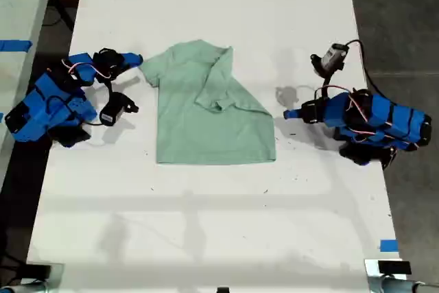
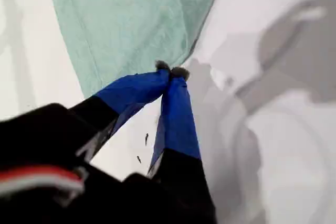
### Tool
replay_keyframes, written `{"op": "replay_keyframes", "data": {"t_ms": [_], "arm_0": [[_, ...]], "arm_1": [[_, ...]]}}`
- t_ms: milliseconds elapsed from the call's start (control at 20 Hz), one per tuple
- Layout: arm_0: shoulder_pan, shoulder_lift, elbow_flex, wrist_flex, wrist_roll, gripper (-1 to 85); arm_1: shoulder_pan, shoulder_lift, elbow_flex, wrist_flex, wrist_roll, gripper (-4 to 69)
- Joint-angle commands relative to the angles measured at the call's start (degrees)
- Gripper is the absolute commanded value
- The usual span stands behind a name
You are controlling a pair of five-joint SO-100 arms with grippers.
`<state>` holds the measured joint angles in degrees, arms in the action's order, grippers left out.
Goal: Fold t shirt
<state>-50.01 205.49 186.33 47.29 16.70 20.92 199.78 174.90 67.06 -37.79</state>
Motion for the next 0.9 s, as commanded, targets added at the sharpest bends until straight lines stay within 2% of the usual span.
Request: {"op": "replay_keyframes", "data": {"t_ms": [0, 100, 200, 250, 500, 700, 850], "arm_0": [[3.4, -23.2, -23.6, -9.8, 20.2, -0.3], [1.4, -42.2, -38.1, -4.0, 23.3, 2.3], [-3.2, -60.3, -52.0, 6.8, 25.4, 15.9], [-5.5, -66.3, -55.6, 9.9, 26.3, 18.5], [-16.3, -81.3, -58.8, 9.8, 33.5, 21.3], [-15.5, -96.9, -63.5, 7.6, 34.5, 20.3], [-12.5, -104.6, -65.2, 6.9, 33.6, 16.2]], "arm_1": [[2.7, 1.1, 3.3, 3.3, 8.8, 0.3], [2.7, 1.1, 3.3, 3.4, 8.8, 0.3], [2.5, 1.1, 3.3, 3.7, 9.0, 0.3], [2.4, 1.1, 3.3, 3.7, 9.1, 0.3], [2.5, 1.1, 3.3, 3.7, 8.9, 0.3], [2.3, 1.1, 3.3, 3.7, 8.8, 0.3], [2.3, 1.1, 3.3, 3.7, 8.8, 0.3]]}}
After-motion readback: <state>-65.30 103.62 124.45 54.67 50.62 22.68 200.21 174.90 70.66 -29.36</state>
